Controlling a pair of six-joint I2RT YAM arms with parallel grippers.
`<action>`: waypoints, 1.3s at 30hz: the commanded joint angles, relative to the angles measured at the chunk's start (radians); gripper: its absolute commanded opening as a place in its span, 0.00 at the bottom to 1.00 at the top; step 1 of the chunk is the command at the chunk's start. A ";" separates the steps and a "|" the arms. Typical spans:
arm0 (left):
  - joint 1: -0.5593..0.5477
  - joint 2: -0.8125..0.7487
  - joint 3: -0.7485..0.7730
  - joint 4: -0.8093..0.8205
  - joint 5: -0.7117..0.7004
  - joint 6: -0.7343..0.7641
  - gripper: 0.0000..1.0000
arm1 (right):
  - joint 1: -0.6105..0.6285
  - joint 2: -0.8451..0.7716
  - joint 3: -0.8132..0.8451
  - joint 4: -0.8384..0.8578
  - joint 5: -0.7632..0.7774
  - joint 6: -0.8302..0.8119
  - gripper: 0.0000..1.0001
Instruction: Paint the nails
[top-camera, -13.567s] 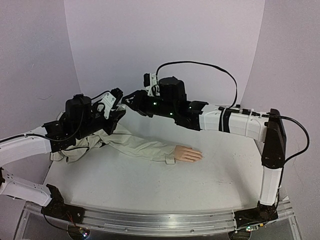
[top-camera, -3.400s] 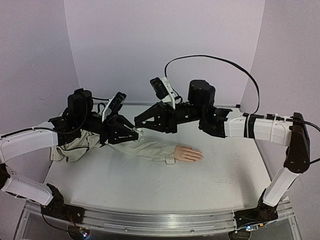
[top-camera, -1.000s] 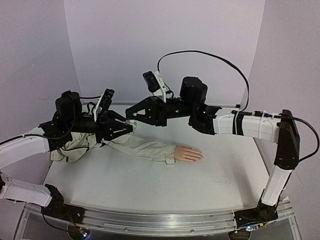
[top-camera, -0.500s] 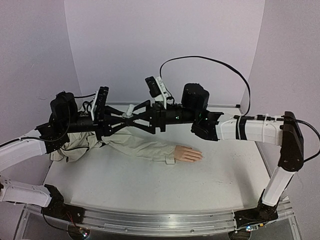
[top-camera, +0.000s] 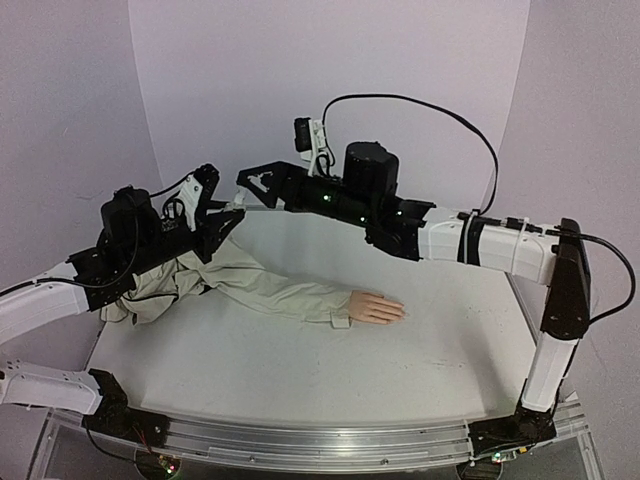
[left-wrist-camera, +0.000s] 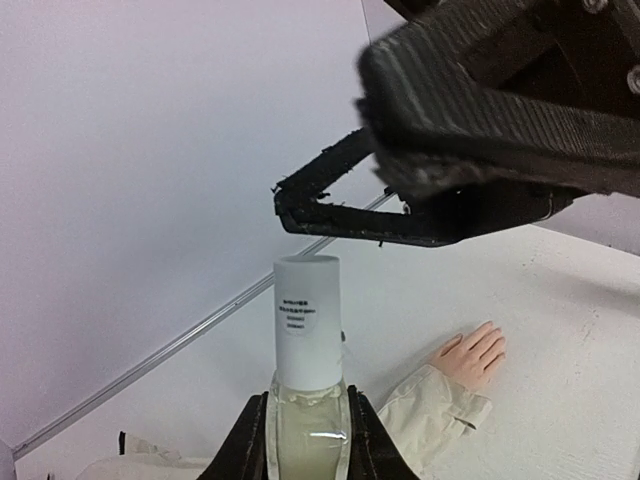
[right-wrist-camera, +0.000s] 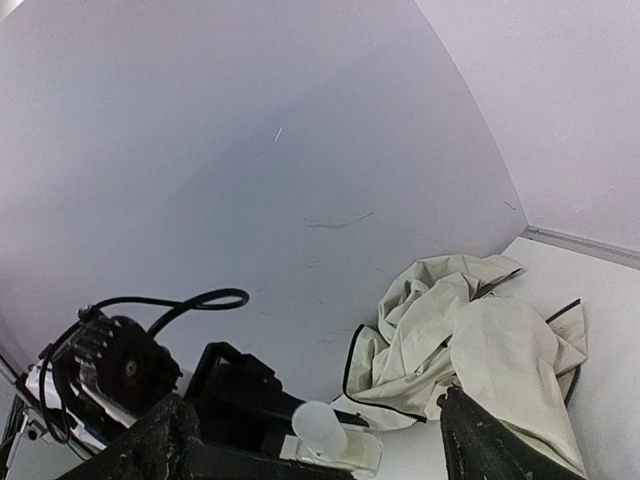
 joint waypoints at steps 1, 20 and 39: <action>-0.017 -0.012 0.019 0.021 -0.071 0.034 0.00 | 0.025 0.046 0.100 -0.028 0.100 0.048 0.76; -0.040 0.003 0.028 0.002 -0.057 0.032 0.00 | 0.049 0.124 0.194 -0.056 0.119 0.025 0.29; -0.019 0.035 0.105 -0.013 0.929 -0.057 0.00 | 0.030 -0.109 -0.176 0.011 -0.778 -0.349 0.00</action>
